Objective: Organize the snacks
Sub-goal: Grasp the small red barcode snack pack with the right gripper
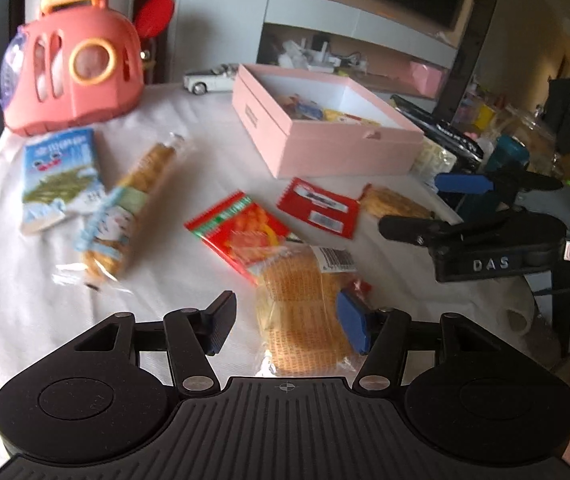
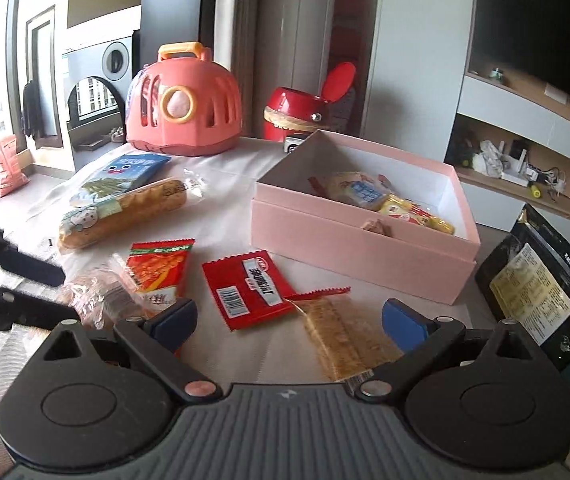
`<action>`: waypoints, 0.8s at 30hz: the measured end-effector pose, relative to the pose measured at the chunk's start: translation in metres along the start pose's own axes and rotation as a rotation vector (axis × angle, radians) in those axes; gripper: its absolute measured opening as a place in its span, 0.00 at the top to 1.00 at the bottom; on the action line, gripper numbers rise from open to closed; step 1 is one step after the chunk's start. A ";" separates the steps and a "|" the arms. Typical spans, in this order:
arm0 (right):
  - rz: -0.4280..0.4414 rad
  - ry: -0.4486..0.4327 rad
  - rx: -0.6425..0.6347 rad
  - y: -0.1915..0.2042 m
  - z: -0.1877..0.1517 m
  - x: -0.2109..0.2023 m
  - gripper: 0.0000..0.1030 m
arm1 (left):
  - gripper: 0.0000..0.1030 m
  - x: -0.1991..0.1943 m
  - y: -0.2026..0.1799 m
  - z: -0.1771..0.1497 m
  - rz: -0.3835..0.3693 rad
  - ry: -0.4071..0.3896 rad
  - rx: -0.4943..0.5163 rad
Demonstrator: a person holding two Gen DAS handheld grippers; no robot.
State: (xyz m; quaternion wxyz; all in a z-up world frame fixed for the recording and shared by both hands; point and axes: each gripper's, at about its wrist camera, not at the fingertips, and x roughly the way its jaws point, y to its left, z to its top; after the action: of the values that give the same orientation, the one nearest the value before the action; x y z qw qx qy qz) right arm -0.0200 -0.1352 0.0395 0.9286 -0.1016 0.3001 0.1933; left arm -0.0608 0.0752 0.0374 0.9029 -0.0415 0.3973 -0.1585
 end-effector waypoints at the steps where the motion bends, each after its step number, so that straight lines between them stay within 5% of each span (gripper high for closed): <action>1: -0.002 0.001 0.004 -0.001 0.000 0.000 0.04 | 0.39 0.003 -0.002 -0.001 0.000 0.002 -0.001; 8: -0.005 0.008 0.016 -0.003 -0.003 0.001 0.04 | 0.37 0.023 -0.010 -0.006 -0.053 0.024 -0.049; 12: -0.010 0.009 0.008 -0.003 -0.003 0.001 0.04 | 0.48 0.017 -0.002 -0.003 -0.071 -0.009 -0.073; 18: 0.042 0.013 -0.020 0.004 0.005 0.005 0.04 | 0.61 -0.014 0.029 0.002 0.018 -0.103 -0.144; 24: 0.123 0.073 -0.048 0.013 0.024 0.045 0.04 | 0.63 -0.025 0.053 -0.001 0.045 -0.127 -0.240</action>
State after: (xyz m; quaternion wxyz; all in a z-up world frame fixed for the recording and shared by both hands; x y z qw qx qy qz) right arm 0.0209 -0.1027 0.0311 0.9006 -0.1121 0.3347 0.2535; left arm -0.0638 0.1332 0.0437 0.9182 -0.1502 0.3562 -0.0864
